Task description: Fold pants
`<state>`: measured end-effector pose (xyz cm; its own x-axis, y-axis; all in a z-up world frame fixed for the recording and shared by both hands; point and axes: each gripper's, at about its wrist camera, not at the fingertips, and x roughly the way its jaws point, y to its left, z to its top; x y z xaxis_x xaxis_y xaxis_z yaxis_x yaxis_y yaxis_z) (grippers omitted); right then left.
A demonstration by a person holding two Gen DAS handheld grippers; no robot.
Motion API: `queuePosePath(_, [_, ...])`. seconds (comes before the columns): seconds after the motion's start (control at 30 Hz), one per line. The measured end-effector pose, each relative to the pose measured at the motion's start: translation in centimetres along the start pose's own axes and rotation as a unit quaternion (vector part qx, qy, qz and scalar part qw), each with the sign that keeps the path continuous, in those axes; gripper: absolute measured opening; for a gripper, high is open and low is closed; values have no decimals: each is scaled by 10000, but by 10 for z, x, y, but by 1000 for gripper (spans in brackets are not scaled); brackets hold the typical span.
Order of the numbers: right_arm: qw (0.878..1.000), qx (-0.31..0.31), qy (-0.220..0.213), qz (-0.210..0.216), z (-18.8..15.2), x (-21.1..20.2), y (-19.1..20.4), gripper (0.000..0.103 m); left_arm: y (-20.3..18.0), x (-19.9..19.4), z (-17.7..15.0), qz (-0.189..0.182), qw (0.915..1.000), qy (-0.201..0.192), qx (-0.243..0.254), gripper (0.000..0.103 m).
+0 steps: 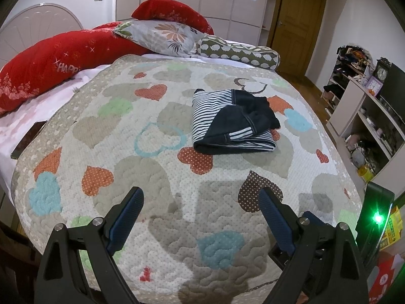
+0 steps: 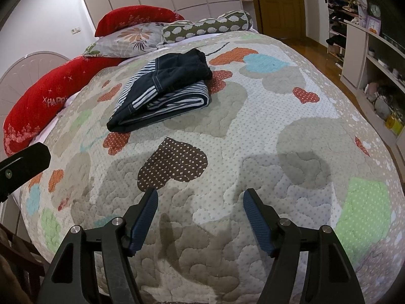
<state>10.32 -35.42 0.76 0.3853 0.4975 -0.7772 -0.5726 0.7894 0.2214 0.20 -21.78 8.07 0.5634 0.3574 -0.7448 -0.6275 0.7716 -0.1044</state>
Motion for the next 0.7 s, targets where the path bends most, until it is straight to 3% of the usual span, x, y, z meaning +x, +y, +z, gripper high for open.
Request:
queuePosePath(0.23, [10000,-16,-10,-6,-1,0,1,75,-2,-2,2,-6,10000,-40,-1,91])
queuePosePath(0.33, [10000,22,-34,-27,0,-2,-2,75,-3,-11,4,3,9997,-241,22,91])
queuePosePath(0.43, [9998,31,-184,-120,2,-10,-6,75,-1,-42,12,248,9944,-1023,-29,91])
queuePosePath(0.5, [9992,-13,-365,-178,5,-19,-6,75,2,-69,16,542,9846,-1660,-95,92])
queuePosePath(0.57, [9979,-61,-599,-231,8,-31,-5,75,7,-97,21,820,9713,-2226,-175,103])
queuePosePath(0.63, [9963,-139,-809,-245,12,-44,-3,75,12,-121,25,987,9594,-2633,-237,103])
queuePosePath(0.7, [9941,-239,-1029,-248,16,-56,1,75,17,-141,30,930,9538,-2848,-217,103])
